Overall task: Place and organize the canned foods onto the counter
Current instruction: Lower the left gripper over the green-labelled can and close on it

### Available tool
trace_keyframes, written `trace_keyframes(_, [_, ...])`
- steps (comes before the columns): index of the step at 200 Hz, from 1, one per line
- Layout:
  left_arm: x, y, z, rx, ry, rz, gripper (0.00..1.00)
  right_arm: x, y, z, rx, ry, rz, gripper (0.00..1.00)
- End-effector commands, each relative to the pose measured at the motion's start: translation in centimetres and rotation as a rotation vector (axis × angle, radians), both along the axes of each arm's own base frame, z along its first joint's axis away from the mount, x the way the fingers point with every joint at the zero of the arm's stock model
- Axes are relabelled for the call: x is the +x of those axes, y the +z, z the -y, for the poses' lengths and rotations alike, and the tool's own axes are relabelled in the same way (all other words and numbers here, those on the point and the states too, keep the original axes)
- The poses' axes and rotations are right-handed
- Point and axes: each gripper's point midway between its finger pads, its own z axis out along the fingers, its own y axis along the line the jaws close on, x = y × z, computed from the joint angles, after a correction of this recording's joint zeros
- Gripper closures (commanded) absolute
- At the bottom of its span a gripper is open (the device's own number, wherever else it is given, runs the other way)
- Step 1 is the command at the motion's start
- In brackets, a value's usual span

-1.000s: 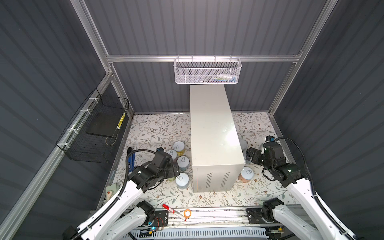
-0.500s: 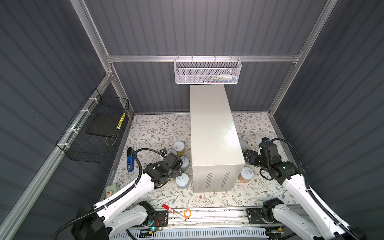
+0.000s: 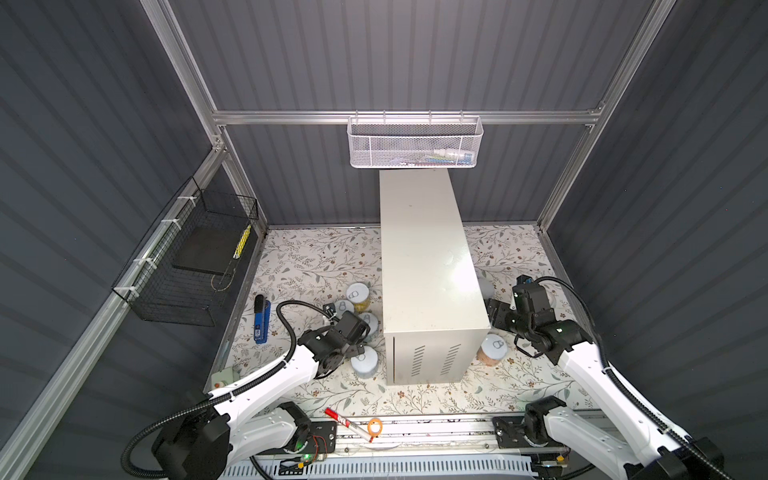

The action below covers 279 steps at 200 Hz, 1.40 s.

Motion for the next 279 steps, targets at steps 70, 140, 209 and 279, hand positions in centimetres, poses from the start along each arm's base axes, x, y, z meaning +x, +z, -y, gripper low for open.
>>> trace_keyframes(70, [0.4,-3.8,-1.3,-0.024,0.143,-0.005,0.24,0.7,-2.3,-1.0,0.009,0.033,-0.049,0.01])
trace_keyframes(140, [0.8,-4.7,-2.1,0.024,0.157,-0.040,0.02,1.5,-1.9,-1.4,0.009,0.045,-0.047,0.01])
trace_keyframes(209, [2.5,-3.9,-2.6,0.051,0.140,-0.006,0.42,2.1,-1.5,-1.5,0.001,0.054,-0.039,0.01])
trace_keyframes(279, [3.3,5.1,-1.8,0.050,0.028,0.053,1.00,2.0,-0.3,-1.3,-0.006,0.052,-0.019,0.01])
